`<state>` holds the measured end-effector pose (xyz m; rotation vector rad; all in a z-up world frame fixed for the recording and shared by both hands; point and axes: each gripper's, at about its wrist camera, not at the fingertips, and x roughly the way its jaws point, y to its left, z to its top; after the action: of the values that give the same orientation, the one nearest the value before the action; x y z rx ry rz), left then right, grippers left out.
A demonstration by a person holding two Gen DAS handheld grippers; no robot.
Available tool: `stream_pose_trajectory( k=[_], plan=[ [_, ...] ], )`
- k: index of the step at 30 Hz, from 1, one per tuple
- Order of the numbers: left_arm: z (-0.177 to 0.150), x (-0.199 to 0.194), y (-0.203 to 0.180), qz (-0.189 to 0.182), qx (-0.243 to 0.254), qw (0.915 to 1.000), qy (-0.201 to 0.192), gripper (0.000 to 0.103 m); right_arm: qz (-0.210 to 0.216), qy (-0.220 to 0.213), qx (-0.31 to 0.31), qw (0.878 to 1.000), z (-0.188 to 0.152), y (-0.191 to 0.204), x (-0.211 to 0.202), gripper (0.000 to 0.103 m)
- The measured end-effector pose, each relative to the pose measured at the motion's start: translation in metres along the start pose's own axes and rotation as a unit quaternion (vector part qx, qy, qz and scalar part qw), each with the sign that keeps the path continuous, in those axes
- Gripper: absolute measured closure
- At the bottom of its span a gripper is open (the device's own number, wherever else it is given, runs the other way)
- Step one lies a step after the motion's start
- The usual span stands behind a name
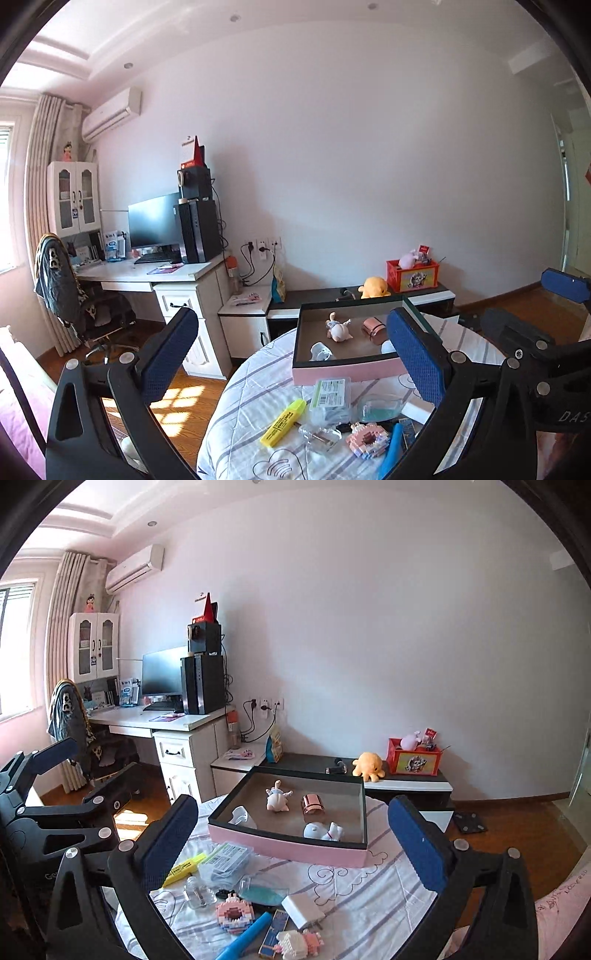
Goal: Organize rigid objects
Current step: 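Move both tools back toward the remaining items on the bed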
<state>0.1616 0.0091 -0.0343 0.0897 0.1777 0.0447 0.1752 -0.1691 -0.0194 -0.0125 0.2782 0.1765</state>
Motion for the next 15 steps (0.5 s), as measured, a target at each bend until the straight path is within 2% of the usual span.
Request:
stream_pose_trajectory(
  k=[4,8,15],
  plan=[
    [-0.012,-0.042,-0.001,0.012,-0.003,0.9998,-0.018,0.0,-0.017,-0.029,0.003,0.999,-0.009,0.007,-0.05,0.0],
    [-0.019,-0.066,0.001,0.009,-0.01,0.9998,-0.017,0.0,-0.029,-0.047,0.006,0.998,-0.019,0.009,-0.087,0.0],
    [-0.026,-0.081,0.0,-0.007,-0.021,0.9997,-0.009,0.0,-0.033,-0.054,0.006,0.998,-0.029,0.014,-0.107,0.0]
  ],
)
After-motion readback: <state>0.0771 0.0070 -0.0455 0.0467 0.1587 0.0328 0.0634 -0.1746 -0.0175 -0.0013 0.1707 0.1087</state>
